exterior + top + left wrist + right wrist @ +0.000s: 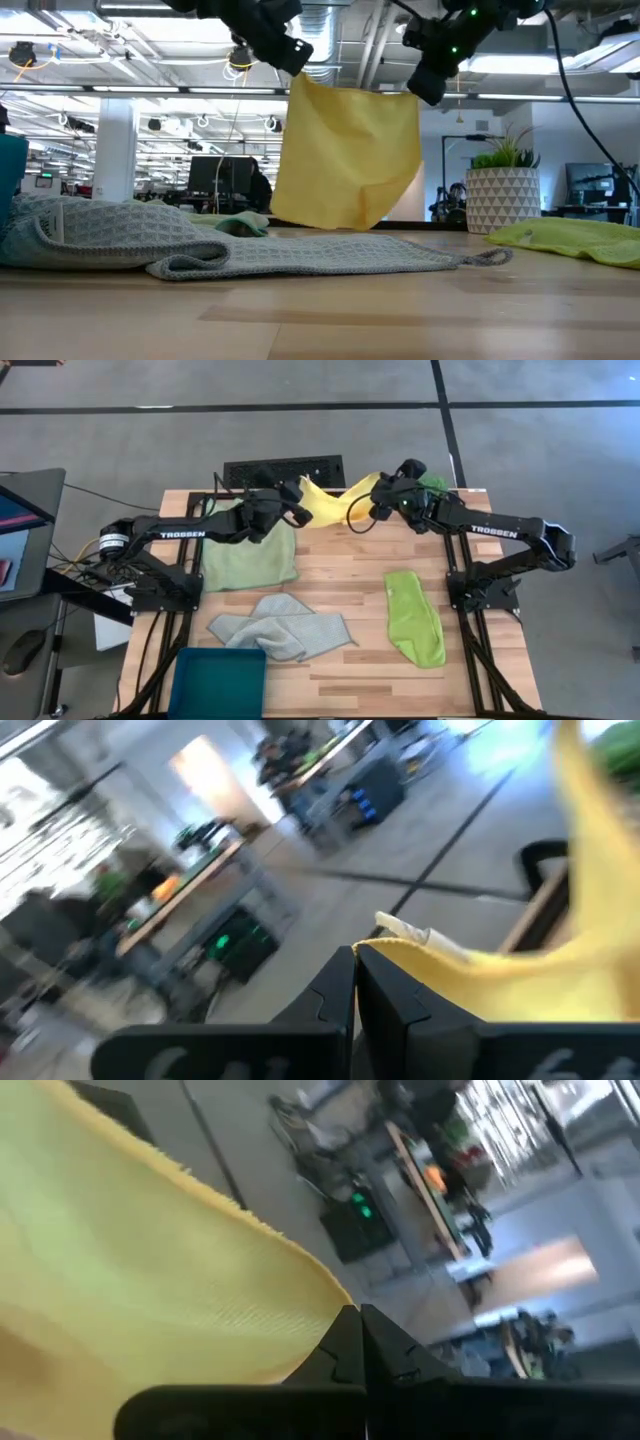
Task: Fold microfiber towels
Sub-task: Fold the yellow microfiber cloth
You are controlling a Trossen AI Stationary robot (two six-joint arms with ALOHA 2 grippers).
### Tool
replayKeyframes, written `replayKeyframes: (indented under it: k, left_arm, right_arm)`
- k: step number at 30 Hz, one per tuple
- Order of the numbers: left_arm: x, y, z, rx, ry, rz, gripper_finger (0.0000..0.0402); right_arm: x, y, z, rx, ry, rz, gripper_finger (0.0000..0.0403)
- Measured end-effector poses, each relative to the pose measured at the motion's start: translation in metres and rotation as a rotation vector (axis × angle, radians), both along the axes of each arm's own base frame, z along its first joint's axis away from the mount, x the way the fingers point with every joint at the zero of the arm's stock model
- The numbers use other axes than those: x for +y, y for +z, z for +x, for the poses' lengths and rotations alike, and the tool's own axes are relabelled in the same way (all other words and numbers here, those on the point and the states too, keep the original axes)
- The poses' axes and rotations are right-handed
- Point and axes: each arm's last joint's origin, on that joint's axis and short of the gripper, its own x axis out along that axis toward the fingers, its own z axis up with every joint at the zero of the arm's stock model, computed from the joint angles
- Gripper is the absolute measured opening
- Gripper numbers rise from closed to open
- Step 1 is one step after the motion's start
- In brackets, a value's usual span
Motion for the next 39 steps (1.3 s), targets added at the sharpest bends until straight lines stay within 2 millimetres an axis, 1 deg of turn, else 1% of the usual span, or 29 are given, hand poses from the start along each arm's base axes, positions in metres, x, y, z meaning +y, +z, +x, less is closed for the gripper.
replayKeyframes:
  k: [2, 6, 11, 13, 16, 19, 22, 30, 34, 39]
  left_arm:
    - [0.005, 0.001, -0.002, -0.002, 0.028, 0.003, 0.0000]
    - [0.013, 0.000, -0.005, -0.005, 0.018, -0.003, 0.0000]
    - [0.030, 0.001, -0.011, -0.055, 0.058, -0.022, 0.0000]
    - [0.033, 0.001, -0.012, -0.049, 0.023, -0.028, 0.0000]
    - [0.031, -0.004, -0.011, -0.008, -0.045, -0.068, 0.0000]
    - [0.023, -0.014, -0.010, 0.056, -0.075, -0.140, 0.0000]
    - [0.013, -0.024, -0.010, 0.130, -0.082, -0.196, 0.0000]
    - [-0.024, -0.046, -0.012, 0.274, -0.118, -0.373, 0.0000]
    - [-0.043, -0.056, -0.016, 0.313, -0.156, -0.487, 0.0000]
    - [-0.066, -0.074, -0.019, 0.325, -0.214, -0.609, 0.0000]
  right_arm:
    - [-0.003, 0.000, -0.002, -0.005, -0.030, -0.004, 0.0002]
    - [-0.008, 0.002, -0.004, -0.021, -0.049, -0.016, 0.0002]
    - [-0.018, 0.007, -0.007, -0.067, -0.079, -0.037, 0.0002]
    - [-0.020, 0.006, -0.007, -0.041, -0.031, -0.030, 0.0002]
    - [-0.016, 0.002, -0.005, -0.030, 0.041, 0.014, 0.0002]
    - [-0.006, -0.007, -0.003, 0.015, 0.084, 0.098, 0.0002]
    - [0.009, -0.016, -0.002, 0.072, 0.114, 0.171, 0.0002]
    - [0.059, -0.038, -0.004, 0.182, 0.200, 0.409, 0.0002]
    - [0.084, -0.047, -0.008, 0.226, 0.255, 0.532, 0.0002]
    - [0.110, -0.067, -0.012, 0.269, 0.349, 0.666, 0.0002]
